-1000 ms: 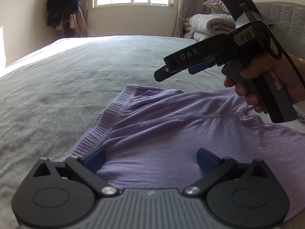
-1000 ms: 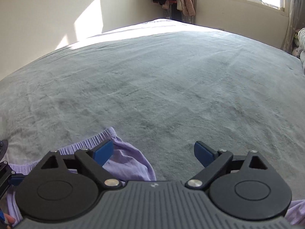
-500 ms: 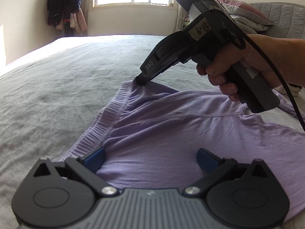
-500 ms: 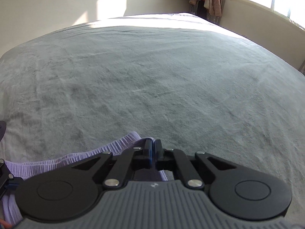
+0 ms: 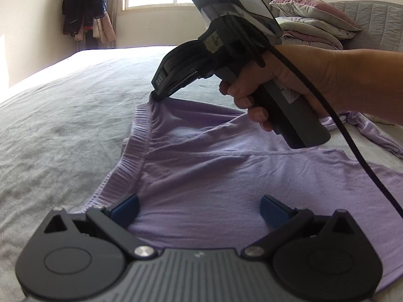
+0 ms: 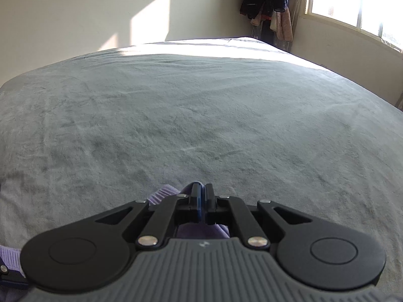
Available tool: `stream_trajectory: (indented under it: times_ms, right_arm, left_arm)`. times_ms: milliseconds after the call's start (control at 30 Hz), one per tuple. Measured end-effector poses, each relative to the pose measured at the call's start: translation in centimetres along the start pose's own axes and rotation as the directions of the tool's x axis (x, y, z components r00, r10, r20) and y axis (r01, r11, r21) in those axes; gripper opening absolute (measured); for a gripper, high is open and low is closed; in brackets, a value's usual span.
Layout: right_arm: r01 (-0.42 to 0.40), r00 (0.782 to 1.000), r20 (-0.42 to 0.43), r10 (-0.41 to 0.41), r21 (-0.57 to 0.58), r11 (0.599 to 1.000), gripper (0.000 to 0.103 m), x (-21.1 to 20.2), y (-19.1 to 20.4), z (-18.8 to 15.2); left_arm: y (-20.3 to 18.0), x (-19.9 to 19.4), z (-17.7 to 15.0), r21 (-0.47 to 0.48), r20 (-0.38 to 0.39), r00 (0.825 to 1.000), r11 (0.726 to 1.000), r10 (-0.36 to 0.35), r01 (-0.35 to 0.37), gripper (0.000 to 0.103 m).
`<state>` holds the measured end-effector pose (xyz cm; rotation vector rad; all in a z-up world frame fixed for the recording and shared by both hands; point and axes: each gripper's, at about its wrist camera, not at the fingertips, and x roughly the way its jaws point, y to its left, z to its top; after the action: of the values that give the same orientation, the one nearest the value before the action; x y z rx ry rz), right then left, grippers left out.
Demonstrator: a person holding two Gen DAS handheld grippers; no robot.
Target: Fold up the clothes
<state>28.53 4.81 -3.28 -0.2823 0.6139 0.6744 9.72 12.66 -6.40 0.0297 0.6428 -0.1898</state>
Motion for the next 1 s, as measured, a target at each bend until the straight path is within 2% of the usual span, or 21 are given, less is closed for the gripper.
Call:
stream_trajectory:
  times_ms: [100,200,267,300,467,567,800,900,1000]
  right_arm:
    - [0.003,1.000,-0.023,-0.003,0.009,1.000,0.005,0.7,0.1,-0.8]
    - [0.001,0.999,-0.032,0.001,0.061,0.998,0.026,0.1,-0.3,-0.8]
    - [0.022,0.999,-0.032,-0.020,0.061,0.998,0.057,-1.3,-1.0,-0.8]
    - [0.033,0.999,-0.026,-0.031,0.056,0.998,0.059,-2.0,-1.4,-0.8]
    - [0.118,0.993,-0.024,-0.116,0.070,0.991,0.059,-6.4,-4.2,-2.0]
    - [0.203,0.979,-0.049,-0.200,0.088,0.975,0.059,-9.9,-7.0,-4.0]
    - [0.384,0.922,-0.110,-0.371,0.147,0.912,0.060,-17.6,-13.1,-9.1]
    - [0.449,0.892,-0.138,-0.430,0.181,0.875,0.060,-20.5,-15.2,-11.5]
    - [0.489,0.872,-0.155,-0.464,0.238,0.839,0.060,-22.7,-16.8,-13.6]
  left_arm:
    - [0.0,0.0,0.0,0.004,-0.004,1.000,1.000,0.003,-0.003,0.103]
    - [-0.2,0.0,0.0,0.011,-0.010,1.000,1.000,0.008,-0.008,0.103]
    - [-0.1,-0.1,0.2,0.013,-0.015,1.000,1.000,0.004,-0.004,0.103]
    - [0.0,-0.1,0.3,0.014,-0.019,1.000,1.000,0.002,-0.002,0.103]
    - [-0.1,-0.1,0.9,-0.006,-0.024,1.000,1.000,0.014,-0.014,0.103]
    - [-0.1,0.0,1.2,-0.015,-0.027,0.999,1.000,0.020,-0.020,0.103]
    - [-0.4,-0.1,1.3,0.004,-0.020,0.999,0.999,0.042,-0.042,0.103]
    - [-0.5,-0.2,1.4,0.007,-0.021,0.998,0.999,0.051,-0.050,0.103]
    - [-0.5,-0.9,1.8,-0.011,-0.011,0.999,0.999,0.049,-0.049,0.103]
